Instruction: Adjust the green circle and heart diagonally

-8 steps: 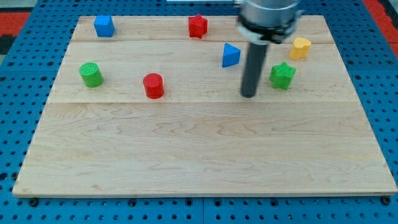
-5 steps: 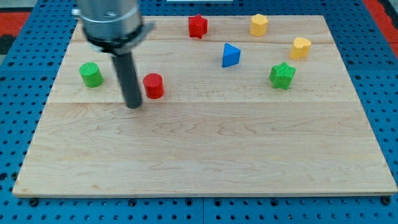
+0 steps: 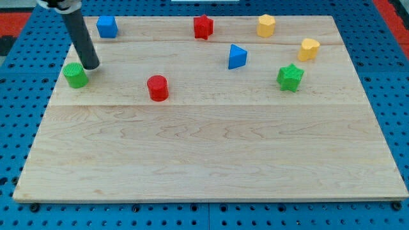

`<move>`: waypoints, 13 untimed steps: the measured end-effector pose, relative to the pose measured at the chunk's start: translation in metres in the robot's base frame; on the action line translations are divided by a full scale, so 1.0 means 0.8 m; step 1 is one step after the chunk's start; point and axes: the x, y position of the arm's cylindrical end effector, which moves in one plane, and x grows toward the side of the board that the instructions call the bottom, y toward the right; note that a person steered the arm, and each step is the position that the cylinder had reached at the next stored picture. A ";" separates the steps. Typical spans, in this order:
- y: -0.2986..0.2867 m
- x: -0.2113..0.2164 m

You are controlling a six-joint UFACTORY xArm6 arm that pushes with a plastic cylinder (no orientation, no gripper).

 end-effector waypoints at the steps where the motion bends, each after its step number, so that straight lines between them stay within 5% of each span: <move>1: -0.011 0.007; 4: -0.008 0.009; 6: 0.122 0.006; 8: 0.160 -0.021; 11: 0.440 -0.093; 13: 0.555 -0.051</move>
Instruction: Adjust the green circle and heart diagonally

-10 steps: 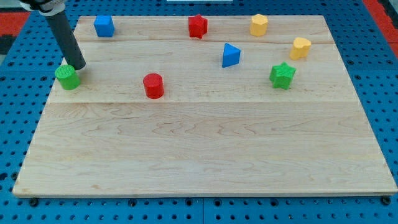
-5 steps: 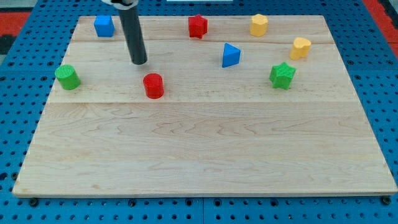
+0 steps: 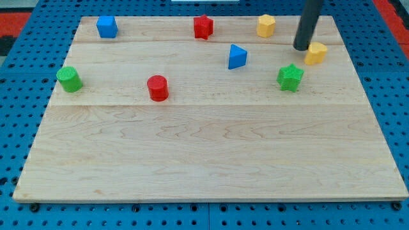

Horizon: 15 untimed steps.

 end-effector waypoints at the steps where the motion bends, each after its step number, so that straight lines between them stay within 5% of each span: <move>1: 0.048 -0.008; 3: 0.063 0.058; 6: 0.025 0.053; 8: 0.015 0.189; 10: 0.038 0.091; 12: -0.010 0.212; 14: -0.018 0.149; 15: -0.064 0.185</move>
